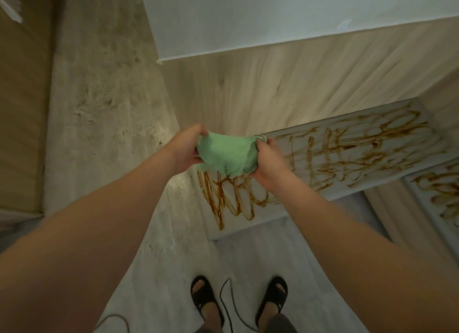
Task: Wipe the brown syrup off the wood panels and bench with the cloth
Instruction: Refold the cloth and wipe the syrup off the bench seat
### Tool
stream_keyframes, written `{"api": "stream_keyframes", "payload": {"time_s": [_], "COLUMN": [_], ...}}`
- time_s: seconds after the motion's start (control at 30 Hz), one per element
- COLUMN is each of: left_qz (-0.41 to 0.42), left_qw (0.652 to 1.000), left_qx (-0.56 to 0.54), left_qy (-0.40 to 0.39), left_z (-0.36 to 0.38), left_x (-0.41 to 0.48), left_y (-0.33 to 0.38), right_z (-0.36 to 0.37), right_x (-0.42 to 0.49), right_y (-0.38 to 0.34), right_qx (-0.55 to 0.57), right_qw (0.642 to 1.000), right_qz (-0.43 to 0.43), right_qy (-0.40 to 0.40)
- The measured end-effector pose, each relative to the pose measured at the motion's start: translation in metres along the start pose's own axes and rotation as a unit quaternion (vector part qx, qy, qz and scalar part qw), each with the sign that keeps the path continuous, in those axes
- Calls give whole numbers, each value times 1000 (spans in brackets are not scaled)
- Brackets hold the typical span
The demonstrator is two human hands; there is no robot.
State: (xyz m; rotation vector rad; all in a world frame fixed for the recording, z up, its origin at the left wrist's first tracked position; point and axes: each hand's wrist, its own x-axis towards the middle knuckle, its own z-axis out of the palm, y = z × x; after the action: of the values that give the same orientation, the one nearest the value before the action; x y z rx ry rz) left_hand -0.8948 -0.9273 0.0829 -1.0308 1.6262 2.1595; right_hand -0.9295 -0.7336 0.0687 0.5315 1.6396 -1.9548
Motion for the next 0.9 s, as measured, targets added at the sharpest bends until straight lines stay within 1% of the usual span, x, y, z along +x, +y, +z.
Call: {"api": "stream_keyframes", "payload": {"time_s": [0.1, 0.17, 0.27, 0.3, 0.33, 0.43, 0.47, 0.53, 0.57, 0.7, 0.83, 0.9], "left_qz": [4, -2, 6, 9, 15, 18, 24, 46, 59, 123, 180, 201], "left_qw": [998, 997, 997, 994, 990, 977, 975, 969, 965, 951, 941, 932], "left_qx": [30, 42, 75, 107, 143, 210, 221, 241, 255, 278, 273, 283], "left_qy": [50, 65, 18, 5, -5, -10, -7, 9, 17, 53, 87, 102], "left_z": [-7, -14, -26, -32, -37, -53, -57, -63, -64, -74, -86, -91], "left_x": [14, 25, 44, 53, 60, 87, 96, 116, 124, 171, 222, 249], "left_y": [-24, -44, -75, -86, -96, -128, -138, -158, -164, -182, -191, -198], "right_z": [2, 1, -1, -2, -4, -12, -14, -12, -10, 6, 19, 24], "right_x": [9, 19, 36, 44, 52, 81, 91, 117, 128, 180, 231, 257], "right_y": [17, 34, 58, 68, 78, 111, 121, 144, 151, 171, 188, 197], "right_qx": [-52, -110, -240, -295, -360, -559, -595, -629, -629, -599, -551, -532], "right_qw": [997, 992, 967, 950, 924, 809, 779, 739, 732, 739, 762, 776], "right_qz": [-46, -60, -60, -64, -76, -114, -135, -181, -201, -256, -308, -310], "right_qy": [29, 18, -53, -81, -100, -143, -148, -159, -167, -169, -143, -136]}}
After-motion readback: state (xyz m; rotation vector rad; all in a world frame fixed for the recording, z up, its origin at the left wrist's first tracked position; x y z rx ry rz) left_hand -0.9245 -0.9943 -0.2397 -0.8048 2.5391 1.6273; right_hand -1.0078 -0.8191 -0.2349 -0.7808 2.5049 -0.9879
